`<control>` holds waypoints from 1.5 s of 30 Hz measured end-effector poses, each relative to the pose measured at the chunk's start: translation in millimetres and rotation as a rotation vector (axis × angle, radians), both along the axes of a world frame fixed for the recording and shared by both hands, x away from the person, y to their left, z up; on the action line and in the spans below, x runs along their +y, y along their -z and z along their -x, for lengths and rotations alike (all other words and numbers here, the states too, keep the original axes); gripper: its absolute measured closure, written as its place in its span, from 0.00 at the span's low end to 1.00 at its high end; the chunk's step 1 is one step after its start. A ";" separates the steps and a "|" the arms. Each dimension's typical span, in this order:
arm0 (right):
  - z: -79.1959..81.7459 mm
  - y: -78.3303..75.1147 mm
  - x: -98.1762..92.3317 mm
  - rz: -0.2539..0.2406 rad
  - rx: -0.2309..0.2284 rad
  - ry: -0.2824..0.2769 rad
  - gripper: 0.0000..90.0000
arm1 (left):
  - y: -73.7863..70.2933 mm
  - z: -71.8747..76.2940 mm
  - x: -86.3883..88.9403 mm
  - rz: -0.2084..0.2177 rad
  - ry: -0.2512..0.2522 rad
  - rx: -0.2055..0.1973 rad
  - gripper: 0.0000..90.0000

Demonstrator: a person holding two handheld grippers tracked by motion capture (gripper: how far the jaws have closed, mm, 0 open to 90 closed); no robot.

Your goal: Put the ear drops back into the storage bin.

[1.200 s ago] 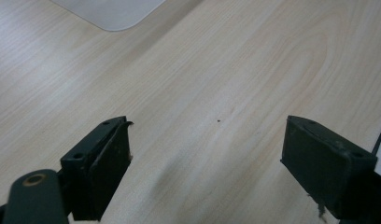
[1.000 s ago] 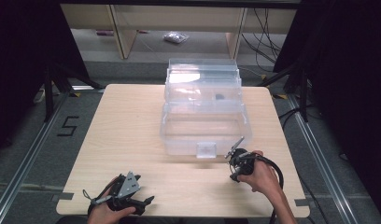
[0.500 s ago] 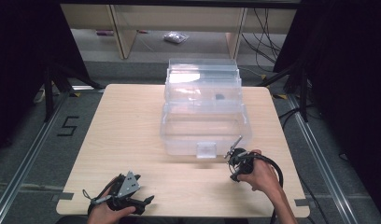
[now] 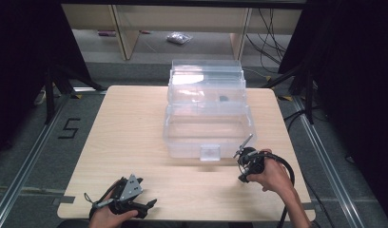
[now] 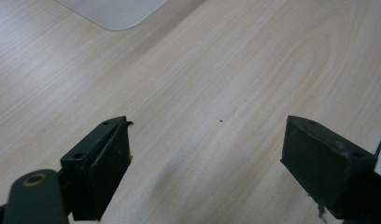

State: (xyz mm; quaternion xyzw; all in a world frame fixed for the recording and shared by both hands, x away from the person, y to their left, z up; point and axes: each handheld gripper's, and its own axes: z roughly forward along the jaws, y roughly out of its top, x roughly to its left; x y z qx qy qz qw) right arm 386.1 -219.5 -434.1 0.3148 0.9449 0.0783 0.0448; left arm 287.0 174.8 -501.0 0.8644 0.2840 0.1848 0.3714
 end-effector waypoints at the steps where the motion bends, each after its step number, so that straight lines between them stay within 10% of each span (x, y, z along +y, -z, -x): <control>1: -1.2 -2.1 -0.3 -0.004 -0.001 -0.010 0.67 | -0.1 0.0 0.0 -0.002 0.000 0.000 0.17; 45: -31.0 -86.8 -0.4 0.005 -0.020 -0.018 0.67 | 0.2 -0.1 -0.3 -0.002 0.000 -0.002 0.17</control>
